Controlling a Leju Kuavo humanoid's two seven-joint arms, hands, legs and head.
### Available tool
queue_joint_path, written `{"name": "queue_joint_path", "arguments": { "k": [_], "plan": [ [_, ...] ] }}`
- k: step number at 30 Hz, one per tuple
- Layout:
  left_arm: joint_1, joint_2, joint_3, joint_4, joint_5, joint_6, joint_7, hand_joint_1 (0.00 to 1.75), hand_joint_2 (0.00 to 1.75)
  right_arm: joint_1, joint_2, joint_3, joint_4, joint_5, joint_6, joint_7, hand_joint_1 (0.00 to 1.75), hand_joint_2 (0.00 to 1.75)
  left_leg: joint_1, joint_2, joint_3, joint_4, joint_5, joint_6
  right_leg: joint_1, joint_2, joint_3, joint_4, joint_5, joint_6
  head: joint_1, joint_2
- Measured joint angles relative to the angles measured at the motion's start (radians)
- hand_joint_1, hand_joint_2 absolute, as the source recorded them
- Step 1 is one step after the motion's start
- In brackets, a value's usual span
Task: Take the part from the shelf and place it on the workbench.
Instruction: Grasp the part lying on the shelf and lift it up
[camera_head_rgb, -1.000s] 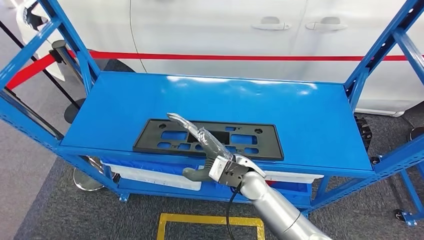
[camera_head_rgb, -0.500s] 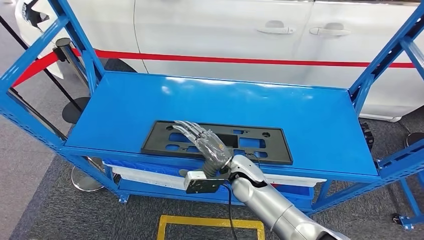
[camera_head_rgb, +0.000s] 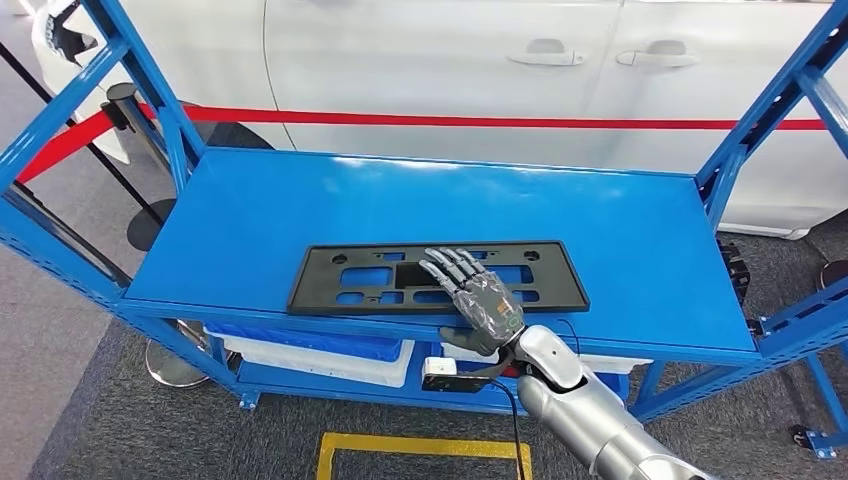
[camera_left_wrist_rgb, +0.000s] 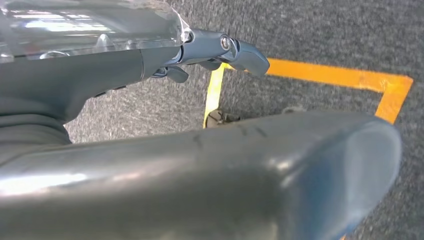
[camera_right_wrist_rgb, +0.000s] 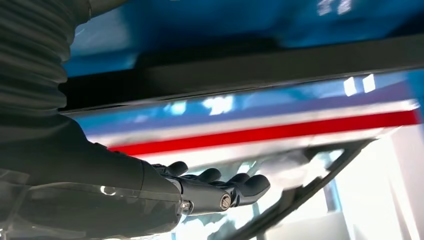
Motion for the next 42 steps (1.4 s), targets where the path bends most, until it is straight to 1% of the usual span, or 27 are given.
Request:
{"name": "queue_joint_path", "arguments": {
  "k": [1,3,4,5,6,9,11,13,15,16,18,19,20,21,22,24,25,26,29,31,34,35,36,37,39,41,42],
  "plan": [
    [0.000,0.001,0.000,0.000,0.000,0.001,0.000,0.00,0.00,0.004,-0.001,0.000,0.002,0.041,-0.030,0.032,0.00,1.75,0.001,0.000,-0.019,0.044,-0.028,-0.005,-0.003,-0.001,0.002,-0.004,0.001,-0.004,-0.001,0.000],
    [0.000,0.001,0.000,0.000,-0.001,0.002,0.001,0.00,0.00,0.019,-0.001,0.001,0.004,0.105,-0.070,0.083,0.00,1.75,0.007,0.001,-0.081,0.179,-0.092,-0.015,-0.003,-0.002,0.003,-0.004,0.001,-0.007,-0.002,0.000],
    [0.001,0.000,0.000,0.001,-0.001,0.002,0.001,0.00,0.00,0.027,0.000,0.001,0.004,0.125,-0.080,0.100,0.00,1.75,0.009,0.001,-0.108,0.235,-0.110,-0.018,-0.003,-0.002,0.003,-0.004,0.000,-0.007,-0.002,0.000],
    [0.001,0.000,0.000,0.001,-0.001,0.002,0.002,0.00,0.00,0.034,0.000,0.002,0.004,0.139,-0.087,0.111,0.00,1.75,0.011,0.001,-0.120,0.258,-0.108,-0.021,-0.003,-0.002,0.004,-0.004,0.000,-0.007,-0.002,0.000],
    [0.002,0.000,0.000,0.001,-0.002,0.002,0.002,0.00,0.00,0.039,0.001,0.002,0.004,0.145,-0.091,0.117,0.00,1.75,0.013,0.001,-0.112,0.238,-0.086,-0.022,-0.004,-0.001,0.006,-0.004,-0.001,-0.006,-0.002,0.000],
    [0.001,0.000,-0.001,0.001,-0.002,0.003,0.003,0.00,0.00,0.044,0.003,0.001,0.003,0.158,-0.094,0.123,0.00,1.75,0.013,0.001,-0.014,0.036,0.012,-0.016,-0.003,0.003,0.015,-0.002,-0.007,0.003,-0.002,0.000],
    [-0.001,0.000,-0.001,0.001,-0.002,0.004,0.003,0.00,0.00,0.050,0.004,-0.007,-0.004,0.171,-0.094,0.119,0.00,1.75,0.010,0.000,0.017,-0.030,0.026,-0.006,0.001,0.004,0.015,0.000,-0.009,0.012,-0.001,0.000],
    [-0.001,0.000,-0.001,0.001,-0.003,0.005,0.004,0.00,0.00,0.060,0.008,-0.022,-0.016,0.186,-0.095,0.110,0.00,1.75,0.009,0.000,0.017,-0.034,0.027,0.007,0.002,0.004,0.014,-0.002,-0.008,0.022,-0.001,0.000],
    [0.000,0.000,-0.001,0.001,-0.003,0.007,0.002,0.00,0.00,0.068,0.012,-0.037,-0.027,0.209,-0.095,0.105,0.00,1.75,0.011,0.000,0.019,-0.041,0.033,0.020,-0.001,0.002,0.005,0.021,-0.027,0.032,-0.001,0.000],
    [0.000,0.000,-0.001,0.001,-0.003,0.007,0.002,0.00,0.00,0.071,0.014,-0.043,-0.032,0.226,-0.095,0.107,0.00,1.75,0.012,0.001,0.019,-0.045,0.036,0.026,-0.002,0.002,-0.012,0.062,-0.054,0.035,-0.001,0.000],
    [-0.001,0.000,0.000,0.001,-0.003,0.008,0.000,0.00,0.00,0.079,0.018,-0.053,-0.040,0.263,-0.096,0.113,0.00,1.75,0.011,0.001,0.018,-0.045,0.037,0.032,-0.004,0.000,-0.072,0.192,-0.122,0.040,0.000,0.000],
    [0.000,0.000,0.000,0.001,-0.003,0.009,0.000,0.00,0.00,0.085,0.021,-0.056,-0.042,0.278,-0.095,0.116,0.00,1.75,0.009,0.001,0.018,-0.045,0.037,0.033,-0.004,0.000,-0.102,0.255,-0.145,0.042,0.000,0.000],
    [0.000,-0.001,0.000,0.001,-0.003,0.009,0.000,0.00,0.00,0.092,0.023,-0.057,-0.044,0.289,-0.095,0.119,0.00,1.75,0.009,0.000,0.018,-0.045,0.036,0.033,-0.004,0.000,-0.119,0.288,-0.150,0.042,0.000,0.000],
    [0.001,-0.001,0.000,0.001,-0.003,0.009,0.000,0.00,0.00,0.098,0.025,-0.058,-0.047,0.297,-0.095,0.121,0.00,1.75,0.008,0.000,0.018,-0.044,0.035,0.034,-0.004,0.000,-0.118,0.284,-0.136,0.041,0.000,0.000],
    [0.002,-0.001,0.000,0.001,-0.003,0.009,0.000,0.00,0.00,0.102,0.027,-0.059,-0.050,0.302,-0.095,0.123,0.00,1.75,0.008,-0.001,0.020,-0.043,0.034,0.033,-0.004,0.000,-0.098,0.241,-0.104,0.038,0.000,0.000],
    [0.002,-0.002,0.000,0.001,-0.004,0.009,0.000,0.00,0.00,0.104,0.031,-0.063,-0.058,0.308,-0.095,0.124,0.00,1.75,0.006,-0.002,0.022,-0.039,0.029,0.028,-0.001,0.000,-0.032,0.104,-0.037,0.030,0.000,0.000],
    [0.001,-0.003,-0.001,0.001,-0.006,0.010,-0.001,0.00,0.00,0.105,0.034,-0.065,-0.062,0.311,-0.095,0.123,0.00,1.75,0.004,-0.002,0.022,-0.037,0.027,0.024,0.001,0.000,-0.006,0.050,-0.018,0.026,-0.001,0.000],
    [0.001,-0.004,-0.001,0.002,-0.007,0.012,-0.001,0.00,0.00,0.107,0.037,-0.067,-0.066,0.313,-0.095,0.122,0.00,1.75,0.003,-0.002,0.021,-0.036,0.026,0.020,0.004,0.001,0.007,0.019,-0.013,0.023,-0.001,0.000],
    [0.003,-0.004,-0.001,0.002,-0.011,0.017,-0.003,0.00,0.00,0.121,0.048,-0.078,-0.078,0.316,-0.096,0.111,0.00,1.75,0.003,-0.002,0.021,-0.036,0.022,0.006,0.004,0.002,0.011,0.003,-0.012,0.012,-0.001,0.000],
    [0.004,-0.004,-0.001,0.002,-0.012,0.020,-0.006,0.00,0.00,0.126,0.060,-0.087,-0.088,0.314,-0.096,0.098,0.00,1.75,0.004,-0.001,0.008,-0.001,-0.006,-0.005,-0.002,0.001,0.016,-0.005,-0.009,0.001,-0.002,0.000],
    [0.005,-0.004,-0.001,0.002,-0.012,0.020,-0.012,0.00,0.00,0.126,0.080,-0.096,-0.095,0.305,-0.095,0.080,0.00,1.75,0.009,0.000,-0.082,0.192,-0.099,-0.020,-0.003,-0.002,0.018,-0.007,-0.009,-0.008,-0.003,0.000],
    [0.005,-0.004,-0.001,0.002,-0.013,0.020,-0.012,0.00,0.00,0.126,0.086,-0.096,-0.095,0.301,-0.095,0.077,0.00,1.75,0.011,0.000,-0.108,0.243,-0.111,-0.023,-0.002,-0.003,0.018,-0.007,-0.010,-0.008,-0.003,0.000],
    [0.006,-0.004,-0.001,0.002,-0.014,0.019,-0.012,0.00,0.00,0.124,0.092,-0.097,-0.094,0.299,-0.095,0.077,0.00,1.75,0.012,0.000,-0.114,0.252,-0.101,-0.025,-0.002,-0.002,0.019,-0.006,-0.011,-0.009,-0.003,0.000],
    [0.006,-0.004,-0.001,0.002,-0.015,0.019,-0.012,0.00,0.00,0.122,0.099,-0.096,-0.093,0.297,-0.095,0.079,0.00,1.75,0.012,0.000,-0.099,0.217,-0.072,-0.025,-0.002,-0.001,0.020,-0.005,-0.012,-0.008,-0.003,0.000],
    [0.005,-0.004,-0.001,0.002,-0.017,0.019,-0.012,0.00,0.00,0.115,0.115,-0.096,-0.089,0.298,-0.095,0.092,0.00,1.75,0.012,0.001,-0.032,0.075,0.000,-0.020,-0.001,0.001,0.025,-0.003,-0.016,-0.005,-0.003,0.000],
    [0.002,-0.004,-0.001,0.002,-0.021,0.019,-0.012,0.00,0.00,0.104,0.128,-0.094,-0.084,0.302,-0.094,0.111,0.00,1.75,0.008,0.000,0.013,-0.022,0.030,-0.010,0.002,0.002,0.023,0.001,-0.018,0.002,-0.002,0.000],
    [0.001,-0.004,-0.001,0.002,-0.023,0.018,-0.012,0.00,0.00,0.098,0.134,-0.091,-0.080,0.304,-0.094,0.120,0.00,1.75,0.006,0.000,0.018,-0.035,0.028,-0.005,0.003,0.002,0.022,0.002,-0.018,0.006,-0.002,0.000]
  ]
}}
